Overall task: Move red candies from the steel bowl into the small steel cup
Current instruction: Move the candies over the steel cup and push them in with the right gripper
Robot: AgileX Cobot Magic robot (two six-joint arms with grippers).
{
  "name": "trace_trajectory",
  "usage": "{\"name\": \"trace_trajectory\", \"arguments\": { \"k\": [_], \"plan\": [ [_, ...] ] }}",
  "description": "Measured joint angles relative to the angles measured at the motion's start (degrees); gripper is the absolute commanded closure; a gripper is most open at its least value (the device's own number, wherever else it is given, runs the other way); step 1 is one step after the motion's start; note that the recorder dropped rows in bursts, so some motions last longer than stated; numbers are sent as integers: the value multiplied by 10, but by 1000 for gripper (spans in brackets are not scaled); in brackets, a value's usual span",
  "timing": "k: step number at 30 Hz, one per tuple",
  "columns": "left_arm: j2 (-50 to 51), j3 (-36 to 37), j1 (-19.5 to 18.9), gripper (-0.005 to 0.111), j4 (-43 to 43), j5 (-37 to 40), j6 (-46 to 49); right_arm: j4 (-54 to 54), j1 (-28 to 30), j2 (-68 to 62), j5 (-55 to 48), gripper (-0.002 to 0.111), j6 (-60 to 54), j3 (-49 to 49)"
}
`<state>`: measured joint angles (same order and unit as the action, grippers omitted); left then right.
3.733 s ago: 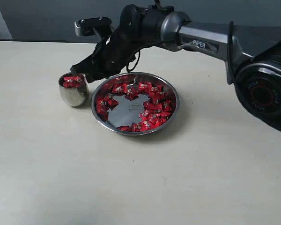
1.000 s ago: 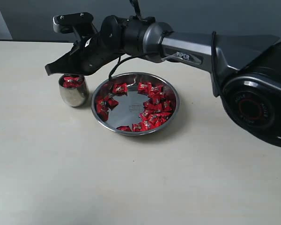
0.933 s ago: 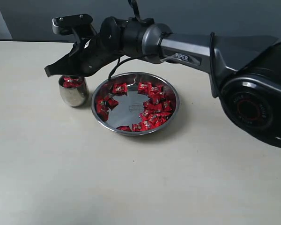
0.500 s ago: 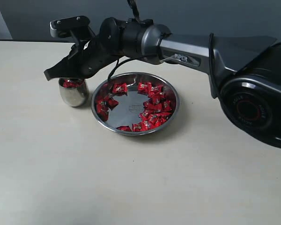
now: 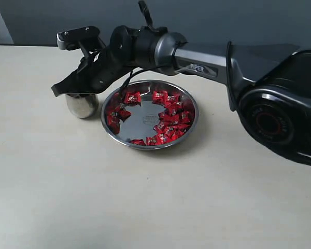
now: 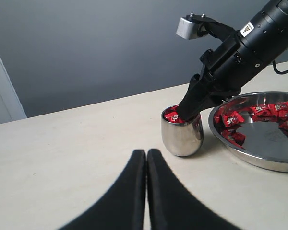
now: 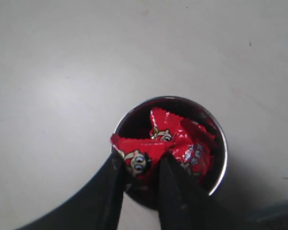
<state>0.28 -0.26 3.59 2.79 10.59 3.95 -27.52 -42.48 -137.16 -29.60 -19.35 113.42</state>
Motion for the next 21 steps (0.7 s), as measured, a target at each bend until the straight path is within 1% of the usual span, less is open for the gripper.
{"name": "trace_trajectory", "arguments": {
  "k": [14,21],
  "plan": [
    [0,0,0,105,0,0,0,0,0,-3,5,83,-1,0],
    [0,0,0,105,0,0,0,0,0,-3,25,83,-1,0]
  ]
}}
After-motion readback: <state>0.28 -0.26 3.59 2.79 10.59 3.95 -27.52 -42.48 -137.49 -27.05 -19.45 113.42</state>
